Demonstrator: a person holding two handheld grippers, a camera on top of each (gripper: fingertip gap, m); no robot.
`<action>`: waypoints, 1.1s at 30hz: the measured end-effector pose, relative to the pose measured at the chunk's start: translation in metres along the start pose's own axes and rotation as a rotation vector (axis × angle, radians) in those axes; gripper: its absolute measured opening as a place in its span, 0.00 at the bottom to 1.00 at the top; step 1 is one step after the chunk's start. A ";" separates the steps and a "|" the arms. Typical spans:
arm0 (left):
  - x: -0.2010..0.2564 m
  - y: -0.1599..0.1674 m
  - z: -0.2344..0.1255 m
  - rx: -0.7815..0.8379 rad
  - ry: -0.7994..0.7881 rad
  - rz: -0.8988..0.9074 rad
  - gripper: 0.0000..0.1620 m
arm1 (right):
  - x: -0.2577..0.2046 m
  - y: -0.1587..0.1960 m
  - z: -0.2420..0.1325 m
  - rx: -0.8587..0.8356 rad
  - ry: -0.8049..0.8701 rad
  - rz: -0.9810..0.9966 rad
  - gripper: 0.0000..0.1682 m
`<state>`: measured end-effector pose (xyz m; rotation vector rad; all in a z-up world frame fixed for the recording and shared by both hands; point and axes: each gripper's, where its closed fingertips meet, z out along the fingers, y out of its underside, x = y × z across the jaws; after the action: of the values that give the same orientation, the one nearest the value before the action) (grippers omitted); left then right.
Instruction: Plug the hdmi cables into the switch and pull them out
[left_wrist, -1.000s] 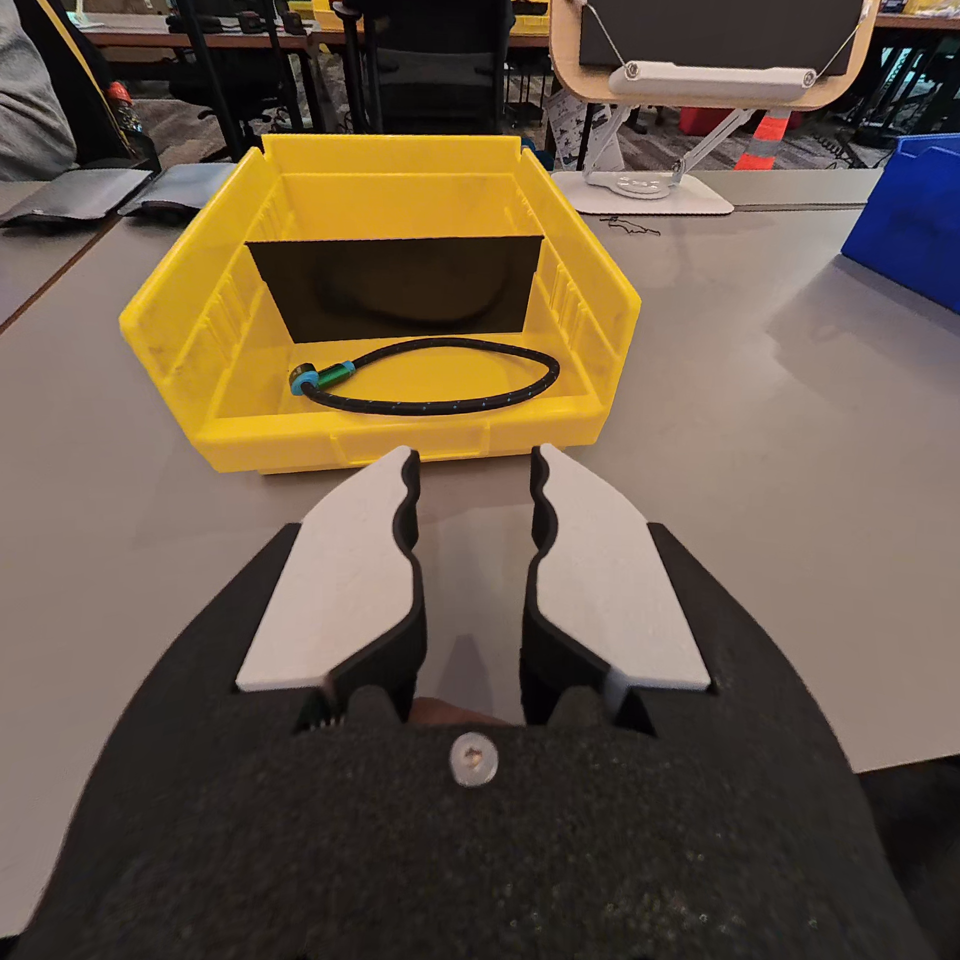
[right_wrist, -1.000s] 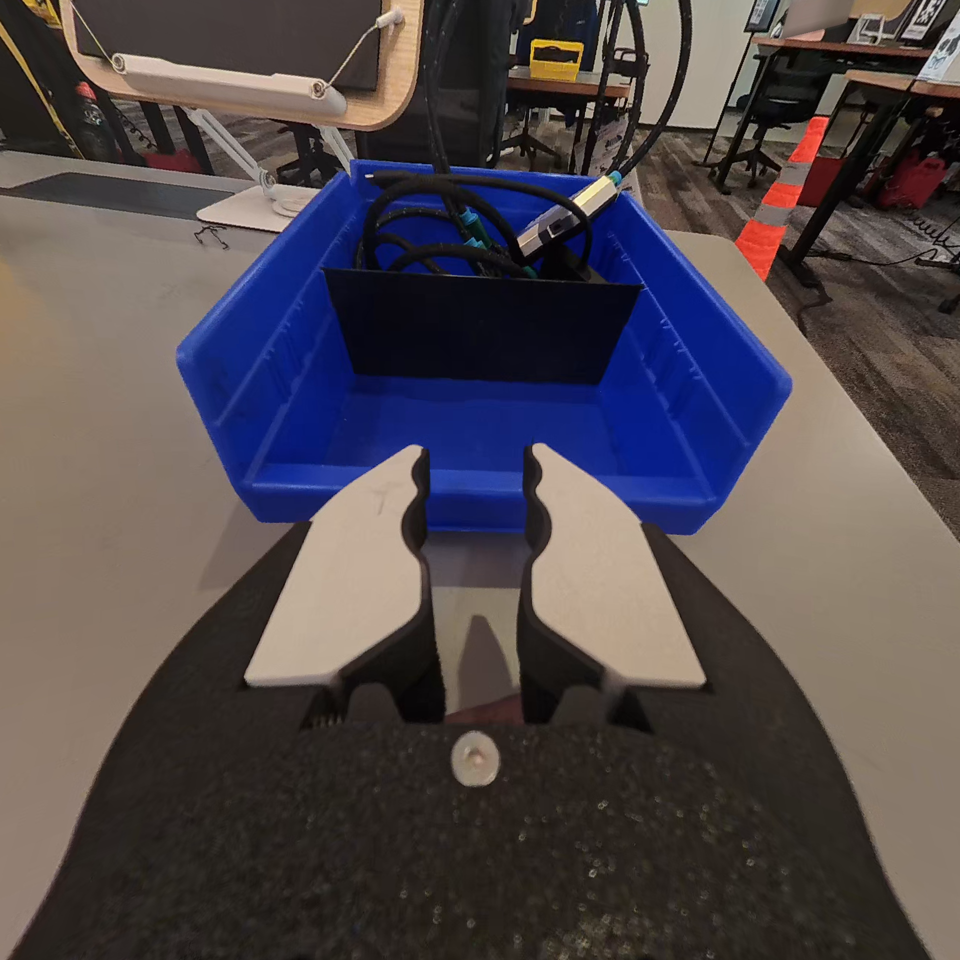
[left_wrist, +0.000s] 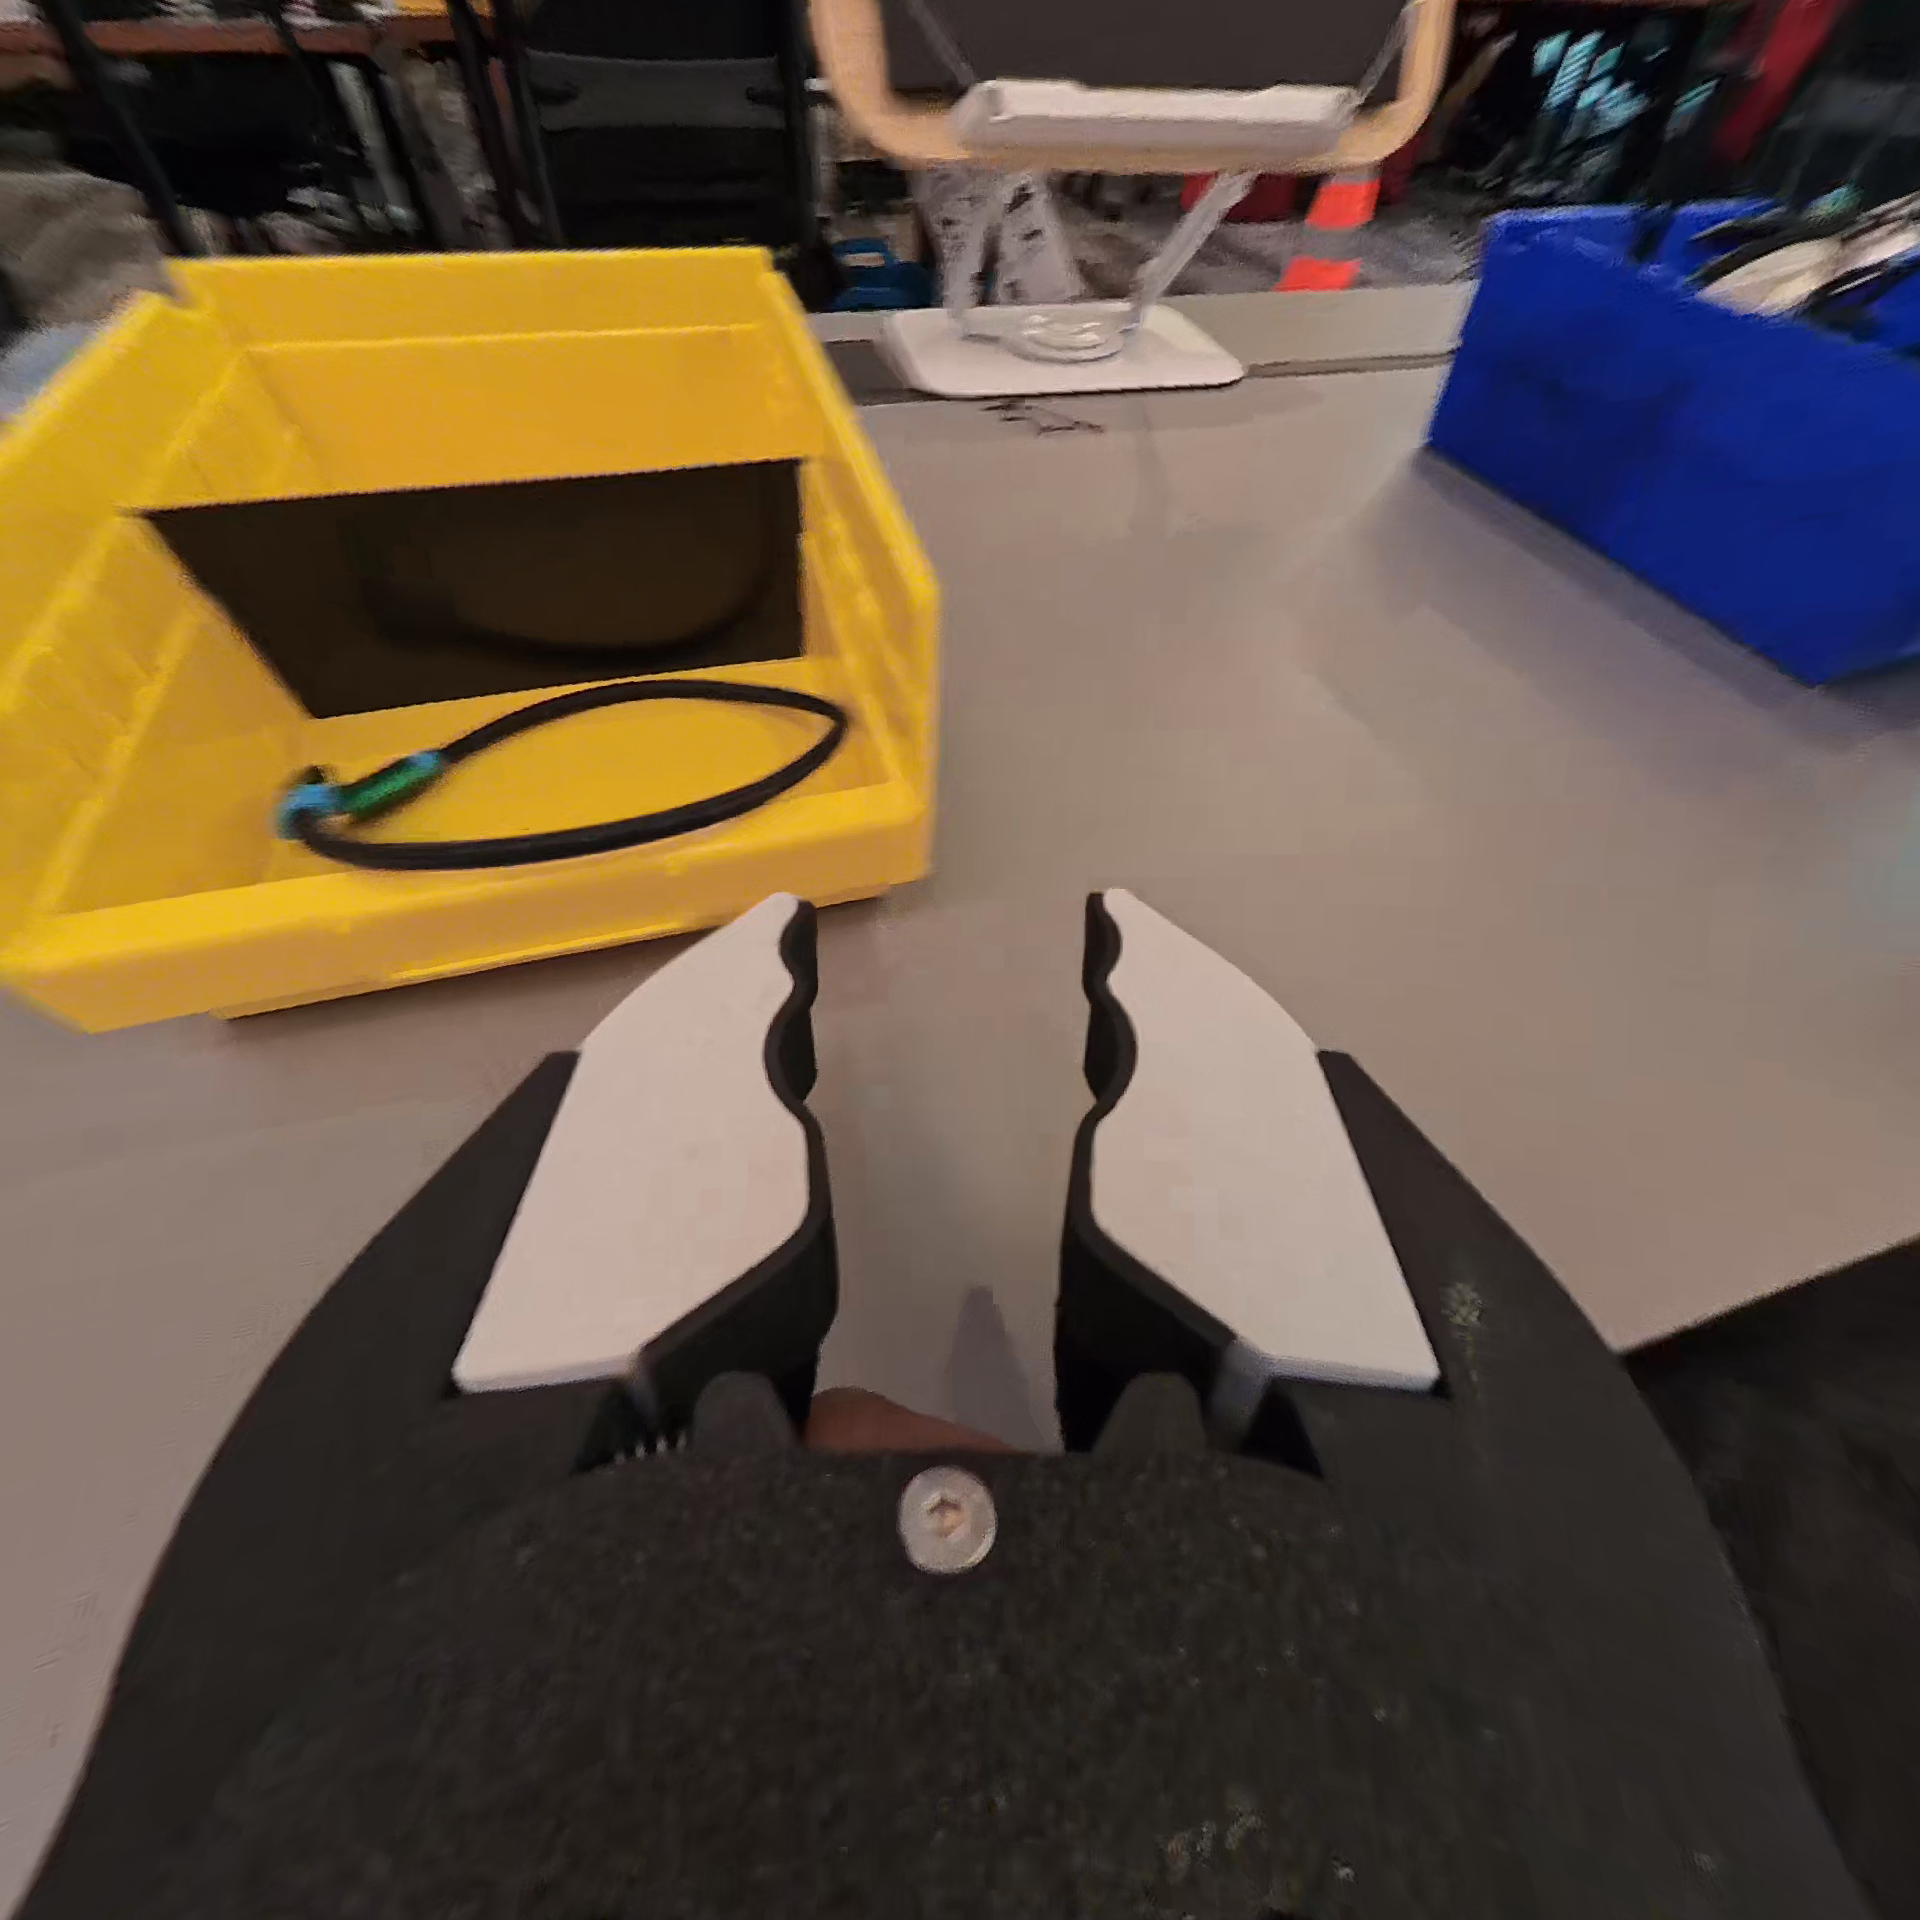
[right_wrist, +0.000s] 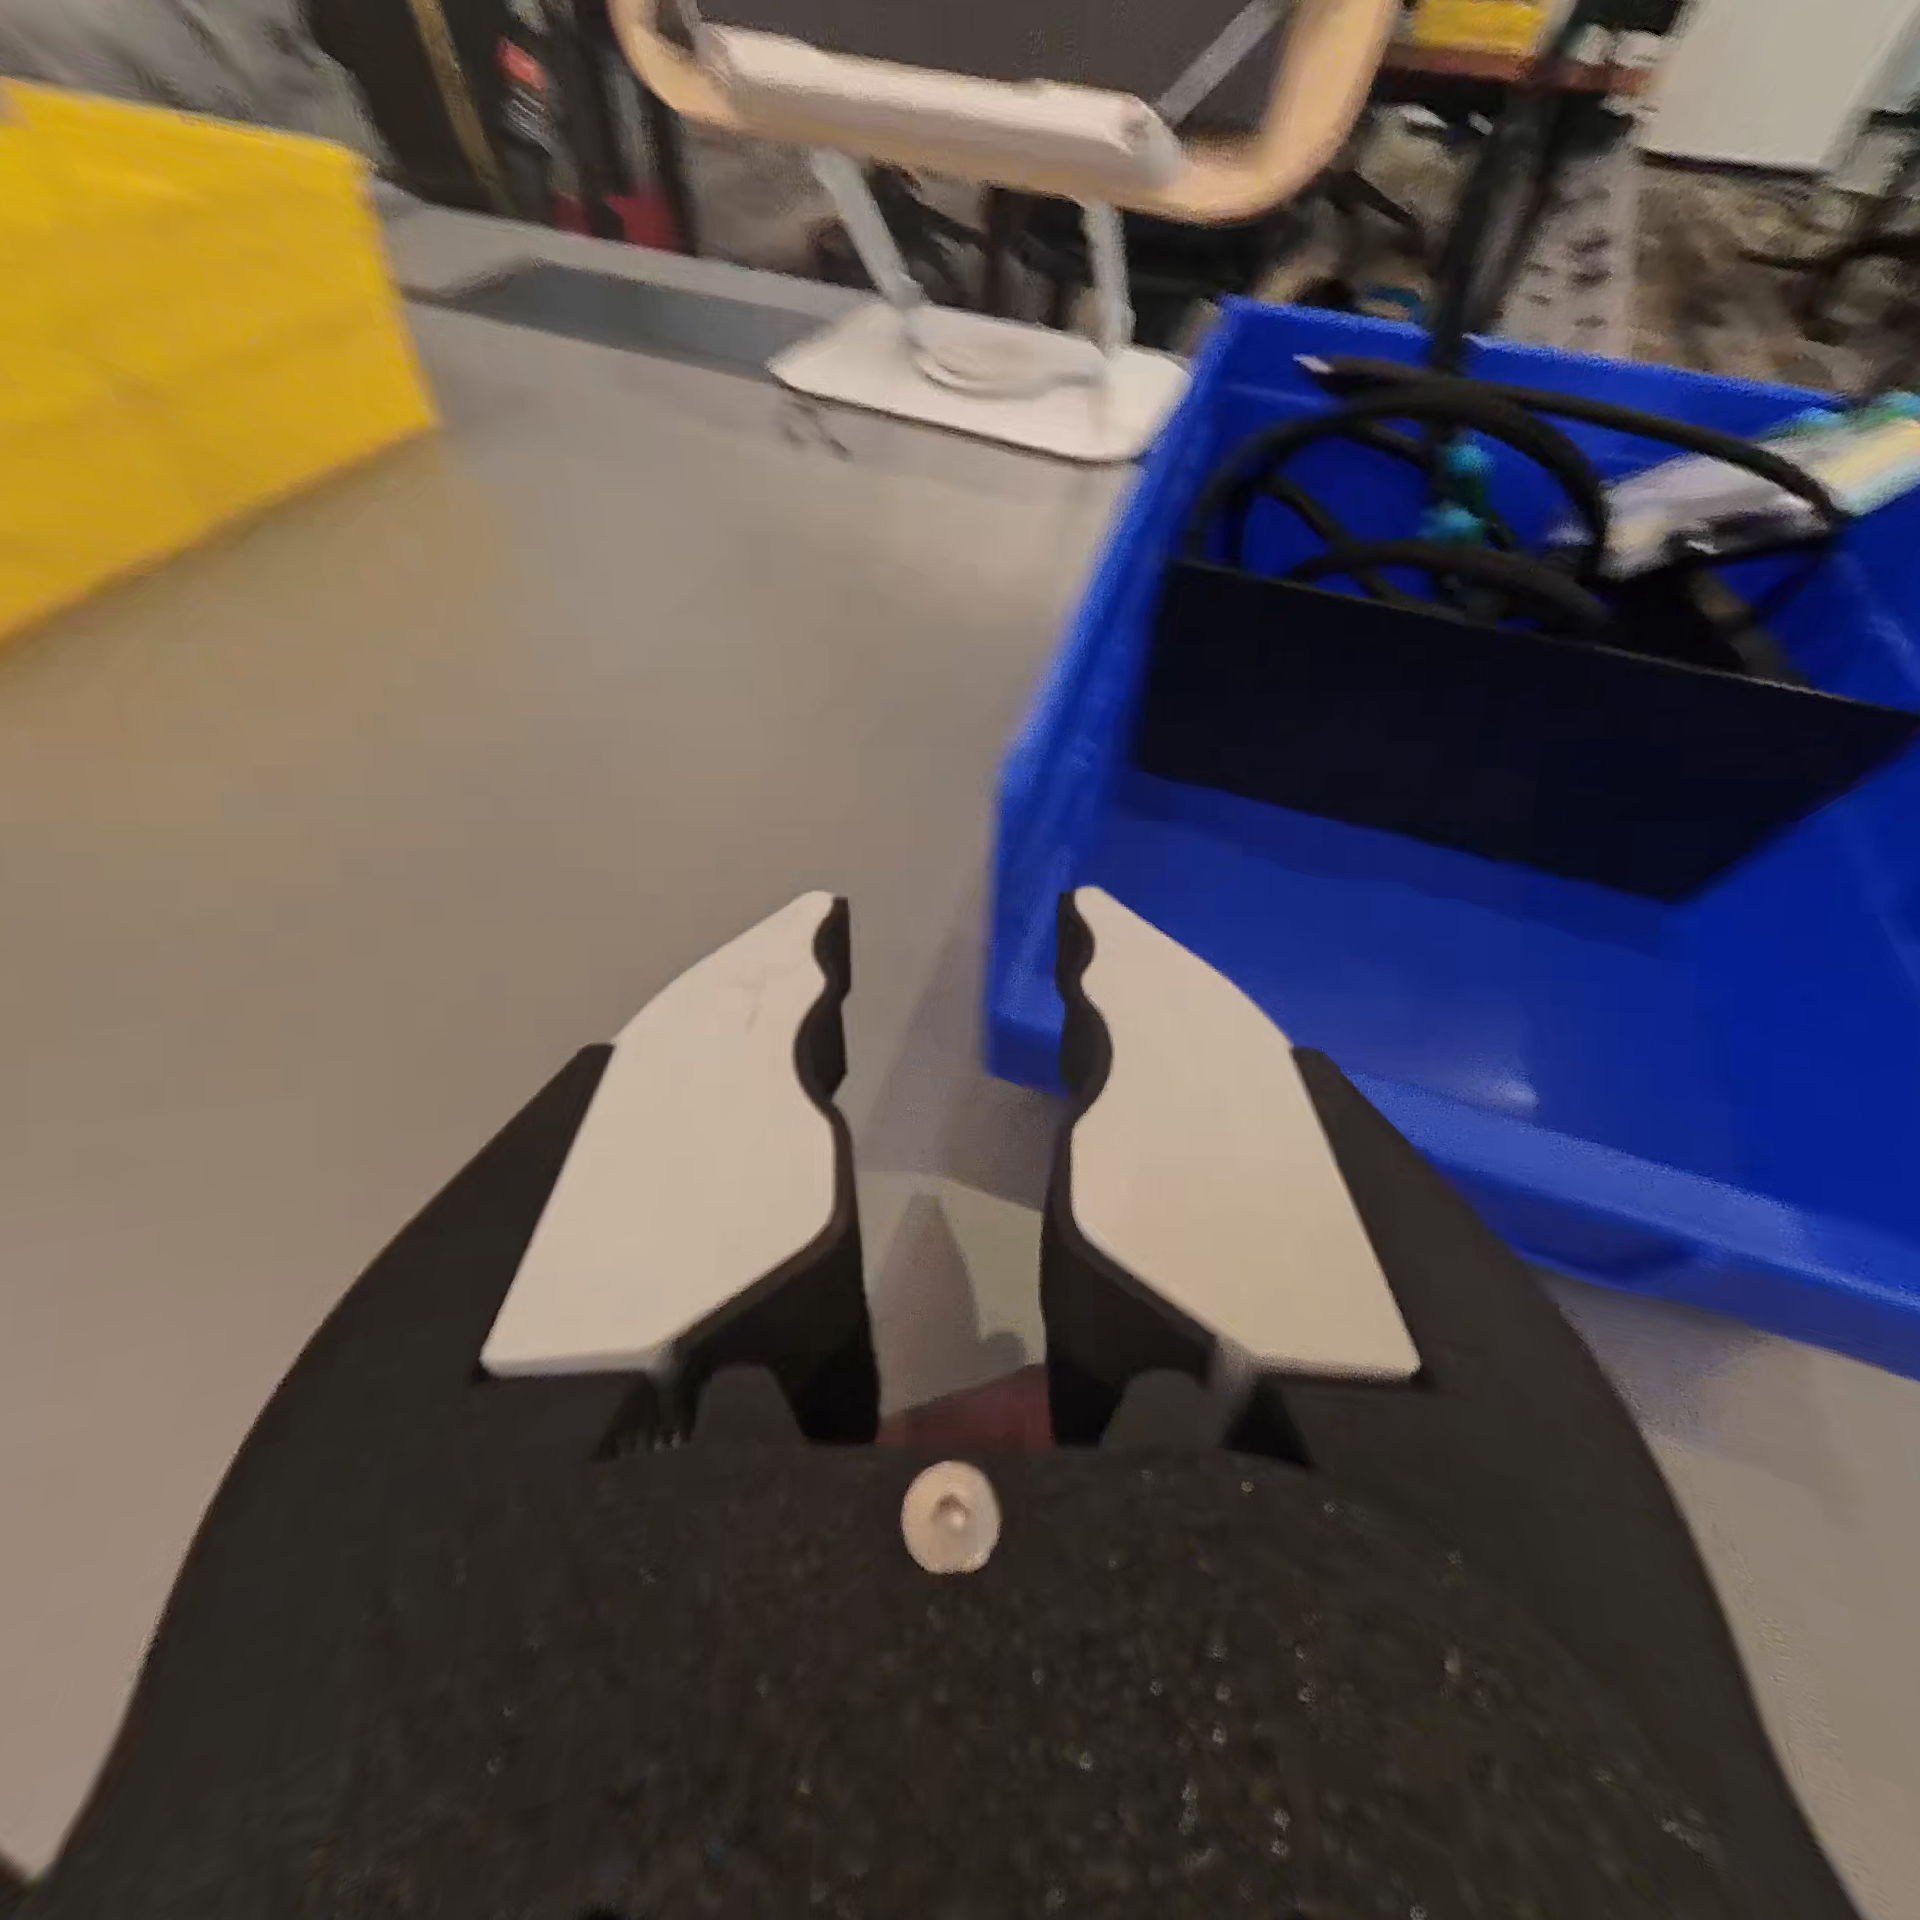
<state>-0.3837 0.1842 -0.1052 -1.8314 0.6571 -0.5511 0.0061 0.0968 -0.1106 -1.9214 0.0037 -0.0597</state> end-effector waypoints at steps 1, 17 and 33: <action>0.017 -0.002 0.004 0.007 0.054 -0.030 0.31 | -0.010 -0.004 0.002 0.024 -0.032 0.010 0.22; 0.257 -0.025 0.154 -0.100 0.328 0.262 0.38 | 0.045 -0.029 -0.008 0.055 0.074 0.022 0.27; 0.302 -0.046 0.274 -0.205 0.129 0.092 0.07 | 0.177 0.027 -0.024 -0.125 0.464 0.183 0.25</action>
<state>0.0256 0.1835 -0.1331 -1.9555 0.9084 -0.5609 0.1827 0.0596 -0.1205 -1.9835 0.5034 -0.3880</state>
